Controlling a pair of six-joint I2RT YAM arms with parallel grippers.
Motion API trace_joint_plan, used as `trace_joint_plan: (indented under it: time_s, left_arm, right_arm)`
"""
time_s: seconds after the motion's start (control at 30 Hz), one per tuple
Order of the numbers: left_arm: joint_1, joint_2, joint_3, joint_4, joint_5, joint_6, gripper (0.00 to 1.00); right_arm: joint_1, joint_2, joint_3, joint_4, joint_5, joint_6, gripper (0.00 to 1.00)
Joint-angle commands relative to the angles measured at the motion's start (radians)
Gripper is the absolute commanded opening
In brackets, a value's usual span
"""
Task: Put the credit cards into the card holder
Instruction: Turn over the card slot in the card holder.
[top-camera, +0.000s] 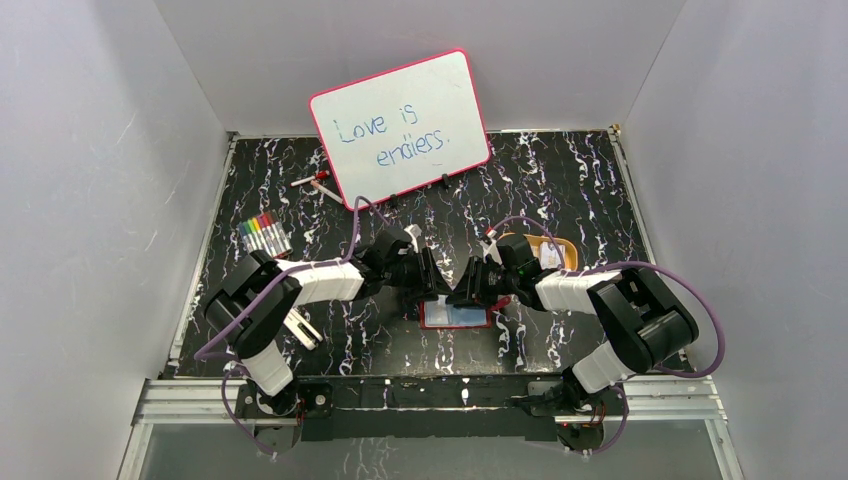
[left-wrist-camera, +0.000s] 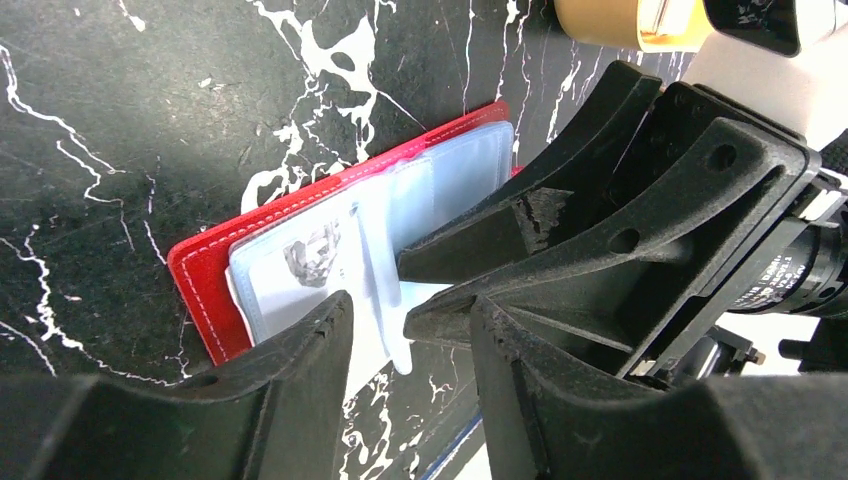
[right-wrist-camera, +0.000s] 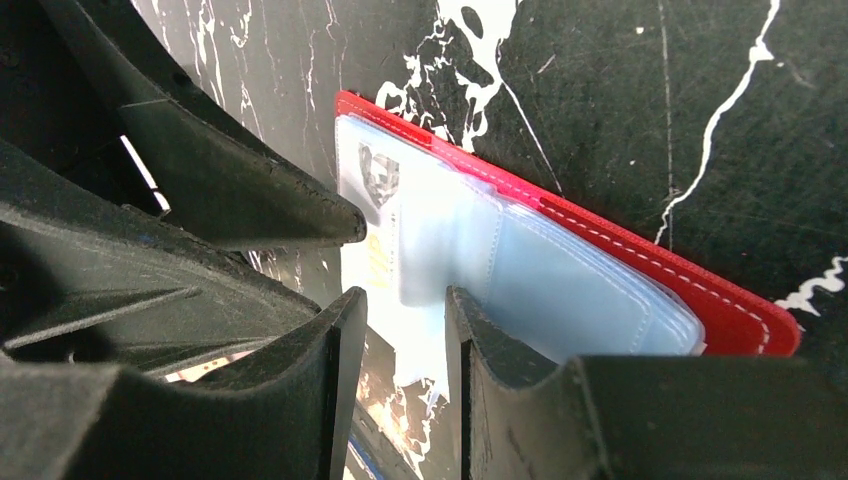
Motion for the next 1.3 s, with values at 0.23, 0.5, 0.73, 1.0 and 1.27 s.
trace_joint_plan:
  time_s: [0.23, 0.5, 0.73, 1.0, 1.27]
  left_arm:
    - [0.026, -0.079, -0.026, -0.001, -0.011, -0.056, 0.51]
    - [0.032, -0.14, -0.032, -0.017, -0.06, -0.079, 0.54]
    - [0.033, -0.003, 0.067, -0.097, -0.017, -0.056, 0.51]
    - [0.029, 0.087, 0.148, -0.141, 0.059, -0.007, 0.49]
    - [0.025, 0.138, 0.197, -0.223, 0.091, 0.084, 0.37]
  right_arm:
    - [0.011, -0.043, -0.021, 0.123, -0.08, -0.014, 0.45]
    - [0.011, -0.047, -0.03, 0.131, -0.081, -0.029, 0.45]
    - [0.011, -0.053, -0.048, 0.151, -0.082, -0.052, 0.45]
    - [0.011, -0.017, -0.049, 0.177, -0.1, -0.05, 0.45]
    - [0.011, 0.003, -0.034, 0.175, -0.106, -0.055, 0.45]
